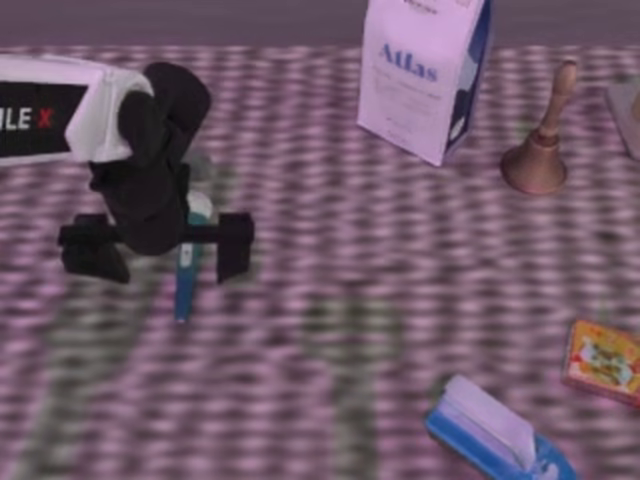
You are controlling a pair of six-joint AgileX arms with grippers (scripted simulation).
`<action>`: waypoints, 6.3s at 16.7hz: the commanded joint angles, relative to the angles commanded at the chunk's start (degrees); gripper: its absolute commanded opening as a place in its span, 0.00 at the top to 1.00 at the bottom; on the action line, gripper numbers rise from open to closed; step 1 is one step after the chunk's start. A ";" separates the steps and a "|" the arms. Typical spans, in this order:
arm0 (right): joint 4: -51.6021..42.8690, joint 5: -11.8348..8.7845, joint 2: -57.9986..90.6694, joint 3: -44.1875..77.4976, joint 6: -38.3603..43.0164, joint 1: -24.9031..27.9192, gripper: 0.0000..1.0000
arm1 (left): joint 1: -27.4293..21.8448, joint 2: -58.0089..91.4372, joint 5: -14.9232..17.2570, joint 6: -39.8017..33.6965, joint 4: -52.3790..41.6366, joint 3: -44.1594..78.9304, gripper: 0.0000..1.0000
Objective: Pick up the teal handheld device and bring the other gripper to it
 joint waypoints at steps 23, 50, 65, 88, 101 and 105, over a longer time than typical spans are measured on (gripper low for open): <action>0.00 0.00 0.00 0.00 0.00 0.00 0.00 | 0.21 6.40 0.07 0.28 10.21 -3.98 1.00; 0.00 0.00 0.00 0.00 0.00 0.00 0.00 | 2.26 -12.69 24.47 15.94 78.14 -21.89 1.00; 0.00 0.00 0.00 0.00 0.00 0.00 0.00 | -3.19 -20.22 23.71 17.97 93.79 -27.91 1.00; 4.02 -3.37 9.38 6.70 -0.52 4.46 0.00 | -15.40 -24.59 10.43 14.00 98.71 -32.55 1.00; 22.51 -19.30 62.74 38.04 -3.02 25.57 0.00 | -15.40 -24.59 10.43 14.00 98.71 -32.55 1.00; 25.47 -21.66 70.01 42.88 -3.48 28.69 0.00 | -15.40 -24.59 10.43 14.00 98.71 -32.55 1.00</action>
